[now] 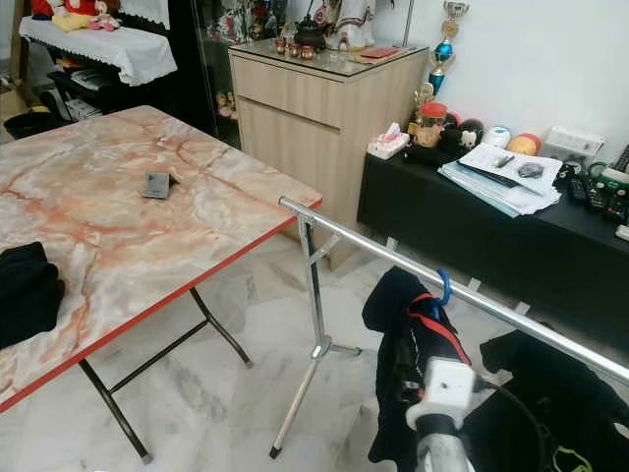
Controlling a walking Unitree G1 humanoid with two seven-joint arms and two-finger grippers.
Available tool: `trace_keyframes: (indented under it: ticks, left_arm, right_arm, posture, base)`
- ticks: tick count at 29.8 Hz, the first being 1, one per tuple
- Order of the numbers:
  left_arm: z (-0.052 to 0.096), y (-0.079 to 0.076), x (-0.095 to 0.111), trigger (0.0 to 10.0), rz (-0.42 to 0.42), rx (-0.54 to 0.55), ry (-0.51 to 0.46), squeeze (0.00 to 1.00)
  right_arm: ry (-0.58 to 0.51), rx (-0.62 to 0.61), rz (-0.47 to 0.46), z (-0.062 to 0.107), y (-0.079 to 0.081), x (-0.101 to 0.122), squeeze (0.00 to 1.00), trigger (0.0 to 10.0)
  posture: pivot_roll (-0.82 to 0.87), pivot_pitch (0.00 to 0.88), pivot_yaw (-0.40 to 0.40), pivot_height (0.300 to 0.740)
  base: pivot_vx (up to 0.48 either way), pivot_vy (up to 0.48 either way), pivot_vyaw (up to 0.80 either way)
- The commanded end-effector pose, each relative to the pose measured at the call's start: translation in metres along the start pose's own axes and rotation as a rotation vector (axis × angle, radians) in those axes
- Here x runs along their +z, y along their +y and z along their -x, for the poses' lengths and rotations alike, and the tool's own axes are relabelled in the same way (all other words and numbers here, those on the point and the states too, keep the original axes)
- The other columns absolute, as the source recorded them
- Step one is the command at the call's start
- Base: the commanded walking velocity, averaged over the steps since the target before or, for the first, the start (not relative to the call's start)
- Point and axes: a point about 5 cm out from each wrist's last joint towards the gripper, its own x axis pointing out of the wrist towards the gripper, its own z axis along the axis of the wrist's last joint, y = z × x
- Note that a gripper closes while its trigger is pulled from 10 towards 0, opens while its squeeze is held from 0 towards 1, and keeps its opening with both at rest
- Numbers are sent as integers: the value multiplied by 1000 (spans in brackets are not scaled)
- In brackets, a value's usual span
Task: Hang hanger
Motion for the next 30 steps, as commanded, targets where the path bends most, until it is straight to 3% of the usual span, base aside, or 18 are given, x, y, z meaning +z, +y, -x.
trace_keyframes:
  ticks: [1, 6, 16, 30]
  left_arm:
    - [1, 2, -1, 10000, 1, 6, 4, 0]
    - [1, 2, -1, 10000, -3, 4, 5, 0]
    - [1, 2, 0, 10000, 2, 5, 3, 0]
    - [0, 2, 0, 10000, -5, 1, 4, 0]
  right_arm:
    - [-25, -36, -3, -2, -3, 7, 0, 10000]
    - [-23, -83, -3, -12, -8, 15, 0, 10000]
    - [143, -26, -14, -43, 0, 13, 0, 10000]
    - [222, -71, 37, -65, -4, 19, 0, 10000]
  posture:
    - [21, 0, 10, 740]
    - [17, 0, 13, 740]
    - [28, 0, 15, 740]
    - [39, 0, 19, 740]
  base:
    - [0, 0, 0]
    - [0, 0, 0]
    - [0, 0, 0]
    - [0, 0, 0]
